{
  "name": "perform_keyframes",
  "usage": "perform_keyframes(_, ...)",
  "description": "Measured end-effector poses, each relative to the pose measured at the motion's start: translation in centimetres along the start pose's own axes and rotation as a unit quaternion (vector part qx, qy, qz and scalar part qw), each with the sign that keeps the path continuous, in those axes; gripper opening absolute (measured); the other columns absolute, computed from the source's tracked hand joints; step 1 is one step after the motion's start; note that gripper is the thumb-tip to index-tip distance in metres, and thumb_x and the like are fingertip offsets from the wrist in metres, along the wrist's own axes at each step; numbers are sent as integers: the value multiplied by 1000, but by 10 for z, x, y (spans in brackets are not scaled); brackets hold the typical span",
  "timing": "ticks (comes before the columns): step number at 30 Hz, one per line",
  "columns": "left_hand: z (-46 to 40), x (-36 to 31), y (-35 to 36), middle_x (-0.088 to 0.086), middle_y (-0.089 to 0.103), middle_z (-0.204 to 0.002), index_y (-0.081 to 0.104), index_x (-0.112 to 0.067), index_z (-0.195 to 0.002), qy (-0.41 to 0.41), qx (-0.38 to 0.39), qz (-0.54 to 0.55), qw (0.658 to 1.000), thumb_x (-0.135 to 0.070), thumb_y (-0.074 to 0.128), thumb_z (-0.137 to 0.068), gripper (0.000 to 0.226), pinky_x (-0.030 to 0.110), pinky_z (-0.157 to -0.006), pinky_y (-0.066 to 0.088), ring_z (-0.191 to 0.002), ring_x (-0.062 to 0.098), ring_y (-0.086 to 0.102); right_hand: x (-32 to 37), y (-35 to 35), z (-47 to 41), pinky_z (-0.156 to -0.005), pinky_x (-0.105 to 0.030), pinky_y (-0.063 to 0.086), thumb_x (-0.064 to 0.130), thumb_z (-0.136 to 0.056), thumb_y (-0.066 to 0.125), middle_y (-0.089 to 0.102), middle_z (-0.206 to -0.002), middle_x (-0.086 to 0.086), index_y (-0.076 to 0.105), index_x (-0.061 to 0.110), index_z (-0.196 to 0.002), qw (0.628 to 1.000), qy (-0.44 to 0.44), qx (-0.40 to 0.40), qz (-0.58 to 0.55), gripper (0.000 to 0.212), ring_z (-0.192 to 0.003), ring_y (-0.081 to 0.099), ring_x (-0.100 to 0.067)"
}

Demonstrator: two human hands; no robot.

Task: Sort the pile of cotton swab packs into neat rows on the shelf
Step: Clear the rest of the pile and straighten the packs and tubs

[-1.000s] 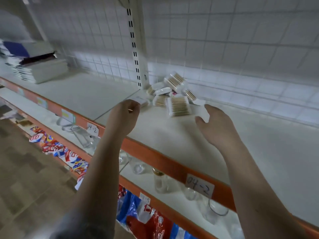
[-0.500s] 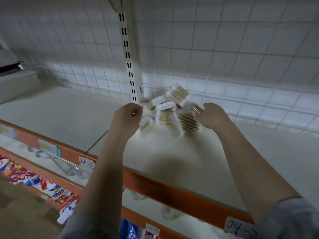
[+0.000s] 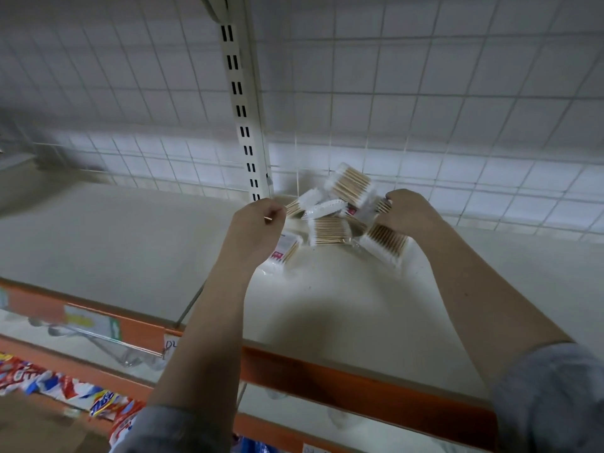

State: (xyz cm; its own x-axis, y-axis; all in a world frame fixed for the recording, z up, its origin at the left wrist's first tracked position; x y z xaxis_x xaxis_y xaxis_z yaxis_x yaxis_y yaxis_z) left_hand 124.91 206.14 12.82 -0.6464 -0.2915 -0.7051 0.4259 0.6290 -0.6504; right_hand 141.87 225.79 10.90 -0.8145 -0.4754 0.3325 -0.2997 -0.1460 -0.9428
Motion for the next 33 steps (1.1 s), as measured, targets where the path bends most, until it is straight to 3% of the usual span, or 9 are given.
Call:
perform_keyframes(4, -6, -4, 2, -12, 58, -92, 67, -16, -104, 21, 9, 12, 1000, -17, 50, -95, 19, -6, -60, 32, -72, -2, 52, -5, -4, 2, -68, -30, 39, 21, -93, 49, 56, -89, -5, 50, 14, -87, 998, -41, -50, 0, 9, -85, 56, -25)
perform_keyframes(9, -21, -15, 13, -8, 59, -95, 65, -15, -105, 25, 31, 29, 999, -19, 50, -95, 19, 5, -60, 37, -81, 6, 54, -21, -28, 32, -66, -29, 41, 27, -91, 49, 56, -88, -4, 57, 13, -107, 981, 10, -145, -131, 22, -78, 54, -25)
perform_keyframes(13, -39, -31, 34, -6, 61, -104, 63, -14, -112, 36, 64, 24, 997, -20, 48, -95, 23, 25, -93, 43, -93, 11, 57, -34, -43, 57, -53, -22, 36, 19, -92, 44, 54, -74, -2, 57, 10, -94, 957, 31, -205, -202, 15, -63, 47, -18)
perform_keyframes(15, -49, -37, 49, 2, 59, -124, 57, -13, -123, 34, 82, 3, 996, -23, 47, -96, 31, 26, -97, 39, -109, 18, 56, -41, -47, 67, -43, -13, 29, 17, -91, 41, 45, -61, 1, 51, 8, -78, 950, 45, -223, -214, 18, -55, 40, -15)
perform_keyframes(18, -60, -46, 67, 8, 50, -138, 44, -8, -136, 45, 99, -85, 990, -33, 42, -99, 45, 32, -104, 33, -127, 25, 45, -48, -48, 80, -42, -18, 27, 13, -90, 41, 40, -58, -4, 46, 1, -69, 947, 55, -224, -224, 25, -52, 34, -16)
perform_keyframes(21, -71, -51, 78, 15, 55, -130, 48, -6, -131, 39, 106, -135, 984, -43, 36, -99, 51, 38, -96, 40, -118, 32, 51, -54, -44, 95, -47, -21, 27, 20, -95, 44, 50, -67, -11, 55, -6, -78, 942, 62, -219, -248, 33, -59, 41, -19)
perform_keyframes(24, -79, -58, 89, 13, 64, -109, 57, -6, -115, 49, 116, -179, 976, -55, 33, -96, 57, 35, -74, 40, -91, 28, 56, -54, -37, 113, -47, -15, 31, 29, -96, 48, 52, -62, -2, 55, 8, -70, 935, 65, -220, -270, 35, -57, 45, -12)
perform_keyframes(28, -81, -65, 103, 9, 64, -110, 58, -9, -114, 68, 159, -158, 972, -63, 39, -89, 63, 39, -89, 44, -101, 30, 57, -53, -23, 129, -48, -16, 32, 29, -96, 49, 48, -58, -1, 55, 4, -68, 933, 88, -211, -277, 38, -54, 43, -11)
perform_keyframes(33, -74, -63, 112, 1, 67, -108, 62, -20, -109, 67, 175, -38, 981, -58, 61, -78, 48, 43, -93, 45, -103, 26, 60, -55, -14, 144, -47, -19, 30, 30, -96, 48, 55, -67, -11, 59, -6, -78, 921, 111, -229, -295, 43, -59, 46, -17)
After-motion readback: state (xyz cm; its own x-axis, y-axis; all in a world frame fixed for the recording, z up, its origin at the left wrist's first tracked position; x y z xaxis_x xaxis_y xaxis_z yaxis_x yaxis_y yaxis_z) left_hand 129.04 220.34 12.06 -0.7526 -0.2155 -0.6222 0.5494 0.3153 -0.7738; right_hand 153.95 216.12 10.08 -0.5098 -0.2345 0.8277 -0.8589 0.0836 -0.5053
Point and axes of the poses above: each hand's wrist, its own z-axis away from the middle knuckle, its own y-axis out of the palm, x = y × z, the point moved 6 cm from there along -z, towards the middle knuckle
